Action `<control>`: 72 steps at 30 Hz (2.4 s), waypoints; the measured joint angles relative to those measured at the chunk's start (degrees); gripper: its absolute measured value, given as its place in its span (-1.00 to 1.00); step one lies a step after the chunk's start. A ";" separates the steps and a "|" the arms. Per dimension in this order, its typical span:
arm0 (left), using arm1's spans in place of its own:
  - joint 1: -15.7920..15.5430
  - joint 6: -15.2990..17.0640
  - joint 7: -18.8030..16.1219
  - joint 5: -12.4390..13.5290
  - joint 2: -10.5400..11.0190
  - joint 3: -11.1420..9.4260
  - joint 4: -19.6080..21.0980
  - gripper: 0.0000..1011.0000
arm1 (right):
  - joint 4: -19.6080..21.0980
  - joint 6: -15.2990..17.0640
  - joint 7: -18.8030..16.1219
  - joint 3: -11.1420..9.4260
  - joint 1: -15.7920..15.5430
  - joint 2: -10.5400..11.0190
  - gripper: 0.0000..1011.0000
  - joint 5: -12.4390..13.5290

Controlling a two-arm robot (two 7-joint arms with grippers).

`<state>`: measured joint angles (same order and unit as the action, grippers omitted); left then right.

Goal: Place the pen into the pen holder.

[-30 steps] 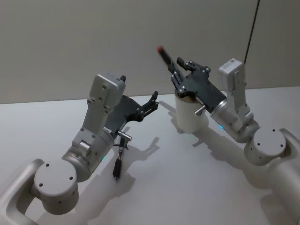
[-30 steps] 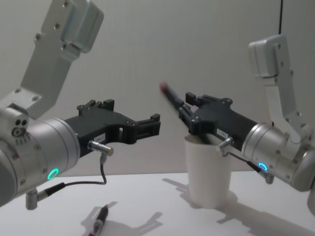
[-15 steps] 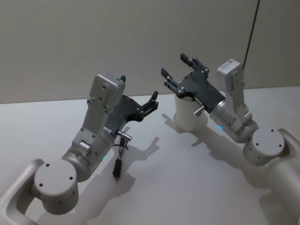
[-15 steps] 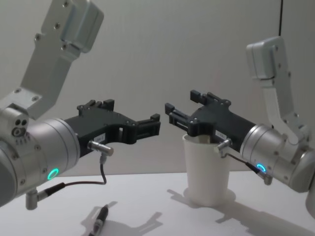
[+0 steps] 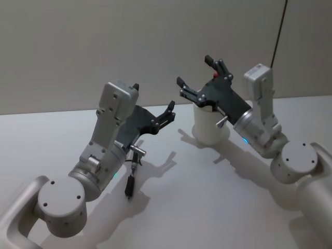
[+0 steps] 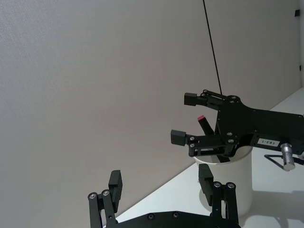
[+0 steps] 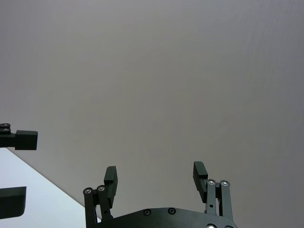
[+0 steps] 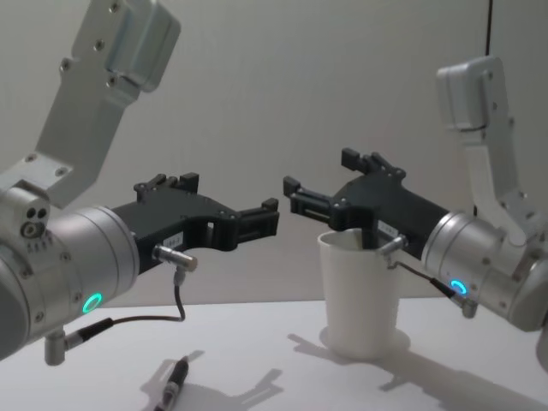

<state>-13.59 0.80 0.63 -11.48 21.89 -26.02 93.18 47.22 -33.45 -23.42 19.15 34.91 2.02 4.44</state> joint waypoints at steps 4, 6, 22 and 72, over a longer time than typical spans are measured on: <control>0.00 0.00 0.00 0.00 0.00 0.00 0.00 0.98 | 2.73 1.24 -0.22 -0.22 -1.24 0.59 0.98 0.94; 0.00 0.00 0.00 0.00 0.00 0.00 0.00 0.98 | 4.51 2.00 -0.29 -0.36 -2.09 0.99 0.98 1.48; 0.00 0.00 0.00 0.00 0.00 0.00 0.00 0.98 | 16.81 8.80 0.80 -1.49 -8.52 4.28 0.98 4.27; 0.00 0.00 -0.01 0.00 0.00 0.00 0.00 0.98 | 44.38 26.93 13.51 -4.72 -28.07 13.85 0.98 9.18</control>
<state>-13.59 0.80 0.62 -11.48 21.89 -26.03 93.18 91.60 -6.52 -9.92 14.43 6.84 15.87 13.62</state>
